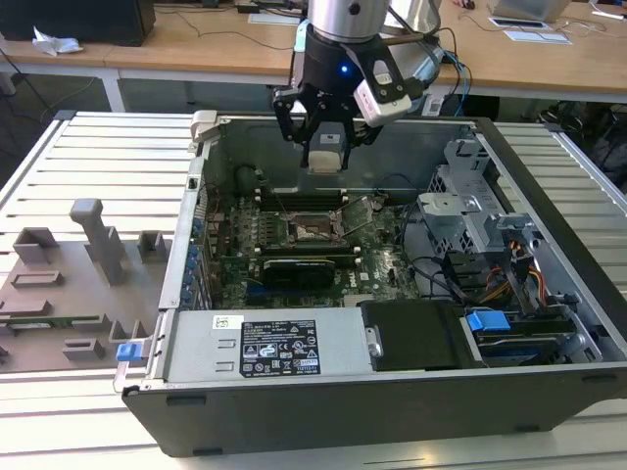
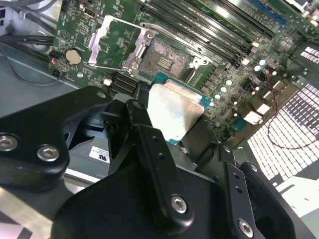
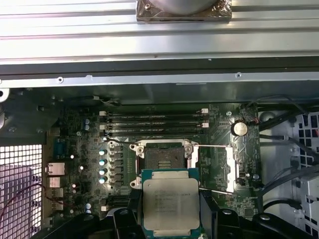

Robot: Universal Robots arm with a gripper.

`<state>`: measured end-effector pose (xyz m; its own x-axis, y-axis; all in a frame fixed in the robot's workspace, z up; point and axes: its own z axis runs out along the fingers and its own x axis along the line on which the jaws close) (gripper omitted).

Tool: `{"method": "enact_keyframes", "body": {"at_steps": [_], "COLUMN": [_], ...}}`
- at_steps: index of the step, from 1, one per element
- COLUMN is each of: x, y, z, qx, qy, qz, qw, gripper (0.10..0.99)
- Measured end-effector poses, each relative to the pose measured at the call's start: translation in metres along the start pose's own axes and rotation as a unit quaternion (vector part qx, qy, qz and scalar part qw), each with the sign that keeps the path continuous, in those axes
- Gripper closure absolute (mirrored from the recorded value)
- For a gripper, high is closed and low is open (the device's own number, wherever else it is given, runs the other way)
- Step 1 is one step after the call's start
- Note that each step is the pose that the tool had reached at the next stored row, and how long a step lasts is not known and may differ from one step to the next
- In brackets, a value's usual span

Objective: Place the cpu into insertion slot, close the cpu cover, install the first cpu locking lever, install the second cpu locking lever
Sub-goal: 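Place the cpu into insertion slot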

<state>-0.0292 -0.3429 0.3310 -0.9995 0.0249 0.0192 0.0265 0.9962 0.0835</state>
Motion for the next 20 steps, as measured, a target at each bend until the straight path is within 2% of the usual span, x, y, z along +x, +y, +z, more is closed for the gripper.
{"method": "enact_keyframes", "body": {"at_steps": [6, 11, 16, 20], "x": [-0.0041, -0.0047, -0.0053, -0.0056], "y": [-0.0001, -0.0006, -0.0015, -0.0019], "z": [0.0032, 0.0101, 0.0208, 0.0252], "qx": [0.0, 0.0001, 0.0, 0.0001], "qy": [0.0, 0.0, 0.0, 0.0], "qz": [0.0, 0.0, 0.0, 0.0], "qw": [1.0, 1.0, 1.0, 1.0], "gripper": [0.541, 0.541, 0.541, 0.541]}}
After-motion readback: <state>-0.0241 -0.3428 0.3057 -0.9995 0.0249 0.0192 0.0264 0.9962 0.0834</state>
